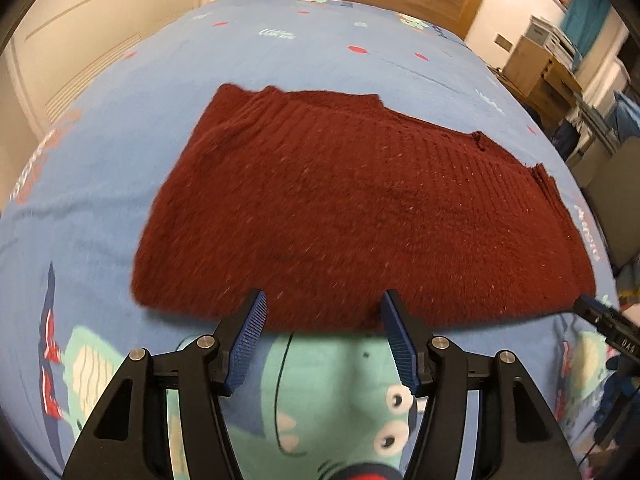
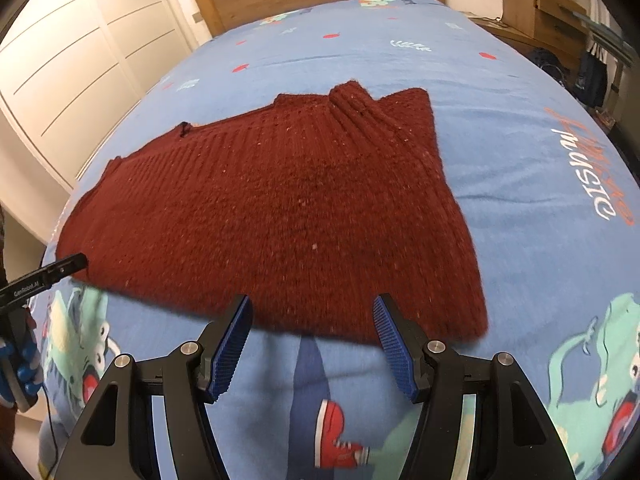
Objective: Fold small clothes
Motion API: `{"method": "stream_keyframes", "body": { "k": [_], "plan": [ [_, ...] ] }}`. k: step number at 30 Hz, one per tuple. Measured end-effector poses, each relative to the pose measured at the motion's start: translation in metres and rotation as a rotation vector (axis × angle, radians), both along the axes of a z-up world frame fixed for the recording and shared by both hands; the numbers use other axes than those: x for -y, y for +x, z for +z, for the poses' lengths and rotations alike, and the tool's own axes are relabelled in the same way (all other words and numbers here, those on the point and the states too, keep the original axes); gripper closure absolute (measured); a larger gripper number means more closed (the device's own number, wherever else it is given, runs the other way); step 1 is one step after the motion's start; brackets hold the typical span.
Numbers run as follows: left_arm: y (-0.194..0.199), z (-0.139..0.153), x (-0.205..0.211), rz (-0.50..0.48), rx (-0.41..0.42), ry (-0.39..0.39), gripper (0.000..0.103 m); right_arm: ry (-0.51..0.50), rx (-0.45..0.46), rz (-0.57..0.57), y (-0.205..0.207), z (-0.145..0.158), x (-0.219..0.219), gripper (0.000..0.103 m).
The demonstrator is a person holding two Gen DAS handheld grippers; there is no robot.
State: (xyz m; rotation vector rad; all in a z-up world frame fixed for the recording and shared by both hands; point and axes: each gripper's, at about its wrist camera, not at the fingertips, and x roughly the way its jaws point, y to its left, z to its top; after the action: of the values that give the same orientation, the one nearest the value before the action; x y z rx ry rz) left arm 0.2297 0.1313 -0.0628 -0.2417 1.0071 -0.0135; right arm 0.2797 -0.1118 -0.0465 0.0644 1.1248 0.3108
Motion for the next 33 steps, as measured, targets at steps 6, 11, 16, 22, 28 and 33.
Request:
{"method": "stream_keyframes", "body": {
  "k": [6,11,16,22,28,33],
  "plan": [
    [-0.024,0.004,-0.031,0.104,-0.049,-0.089,0.043,0.03,0.003,-0.016,-0.021,0.013,0.007,0.038],
    [-0.034,0.005,-0.054,0.179,-0.075,-0.221,0.039,0.052,0.004,-0.03,-0.037,0.019,0.013,0.038],
    [-0.037,-0.007,-0.075,0.261,-0.103,-0.392,0.038,0.073,0.001,-0.037,-0.053,0.024,0.017,0.038],
    [-0.031,-0.021,-0.101,0.358,-0.08,-0.546,0.038,0.084,-0.006,-0.041,-0.069,0.029,0.024,0.038],
    [-0.031,-0.029,-0.129,0.439,0.019,-0.709,0.038,0.093,-0.016,-0.059,-0.073,0.028,0.033,0.038],
    [-0.029,-0.039,-0.154,0.502,0.108,-0.868,0.04,0.108,-0.016,-0.075,-0.069,0.028,0.039,0.038]
  ]
}}
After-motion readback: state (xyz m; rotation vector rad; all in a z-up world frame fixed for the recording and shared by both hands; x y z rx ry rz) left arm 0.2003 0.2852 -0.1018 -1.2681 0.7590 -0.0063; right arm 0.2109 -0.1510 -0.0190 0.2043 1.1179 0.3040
